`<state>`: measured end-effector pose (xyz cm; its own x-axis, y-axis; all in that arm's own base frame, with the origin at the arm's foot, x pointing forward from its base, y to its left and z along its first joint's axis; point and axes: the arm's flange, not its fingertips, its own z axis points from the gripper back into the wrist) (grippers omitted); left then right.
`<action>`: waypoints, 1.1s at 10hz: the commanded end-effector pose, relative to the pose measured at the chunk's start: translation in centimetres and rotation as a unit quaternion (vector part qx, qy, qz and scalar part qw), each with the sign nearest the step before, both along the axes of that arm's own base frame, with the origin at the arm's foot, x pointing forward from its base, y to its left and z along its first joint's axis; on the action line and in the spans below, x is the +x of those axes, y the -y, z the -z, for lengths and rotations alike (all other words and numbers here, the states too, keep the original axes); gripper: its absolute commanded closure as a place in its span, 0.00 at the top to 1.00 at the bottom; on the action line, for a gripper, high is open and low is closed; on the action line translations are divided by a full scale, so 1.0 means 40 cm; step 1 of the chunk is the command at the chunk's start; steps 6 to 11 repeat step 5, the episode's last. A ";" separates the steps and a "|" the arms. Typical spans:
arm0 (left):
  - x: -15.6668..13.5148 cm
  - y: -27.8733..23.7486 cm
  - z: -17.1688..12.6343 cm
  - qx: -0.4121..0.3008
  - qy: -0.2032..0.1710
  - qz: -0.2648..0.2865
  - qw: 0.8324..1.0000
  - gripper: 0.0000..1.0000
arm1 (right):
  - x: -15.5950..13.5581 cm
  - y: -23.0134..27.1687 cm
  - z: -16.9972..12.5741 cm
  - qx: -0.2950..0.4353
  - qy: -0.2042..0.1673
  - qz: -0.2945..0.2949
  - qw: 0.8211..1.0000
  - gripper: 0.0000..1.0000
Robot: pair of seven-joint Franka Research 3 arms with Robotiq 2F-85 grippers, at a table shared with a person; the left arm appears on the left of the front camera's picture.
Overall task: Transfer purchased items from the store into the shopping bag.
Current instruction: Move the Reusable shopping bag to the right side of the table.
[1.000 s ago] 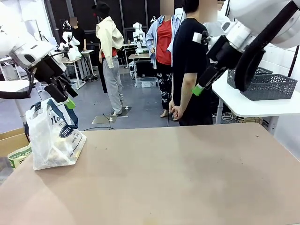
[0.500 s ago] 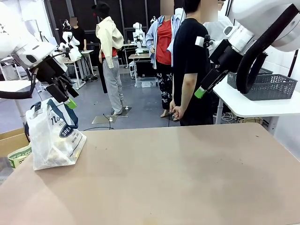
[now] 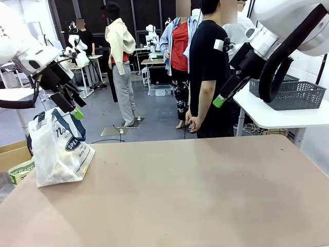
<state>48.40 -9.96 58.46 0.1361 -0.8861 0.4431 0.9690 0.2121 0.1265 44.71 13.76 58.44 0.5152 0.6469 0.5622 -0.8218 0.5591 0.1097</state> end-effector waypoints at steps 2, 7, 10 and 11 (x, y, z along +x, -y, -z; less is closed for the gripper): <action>-0.006 -0.004 -0.002 -0.004 0.000 0.001 1.000 1.00 | 0.000 0.001 -0.001 0.003 -0.001 -0.001 1.000 1.00; -0.006 -0.004 -0.002 -0.004 0.000 0.001 1.000 1.00 | 0.000 0.001 -0.001 0.003 -0.001 -0.001 1.000 1.00; -0.006 -0.004 -0.002 -0.004 0.000 0.001 1.000 1.00 | 0.000 0.001 -0.001 0.003 -0.001 -0.001 1.000 1.00; -0.006 -0.004 -0.002 -0.004 0.000 0.001 1.000 1.00 | 0.000 0.001 -0.001 0.003 -0.001 -0.001 1.000 1.00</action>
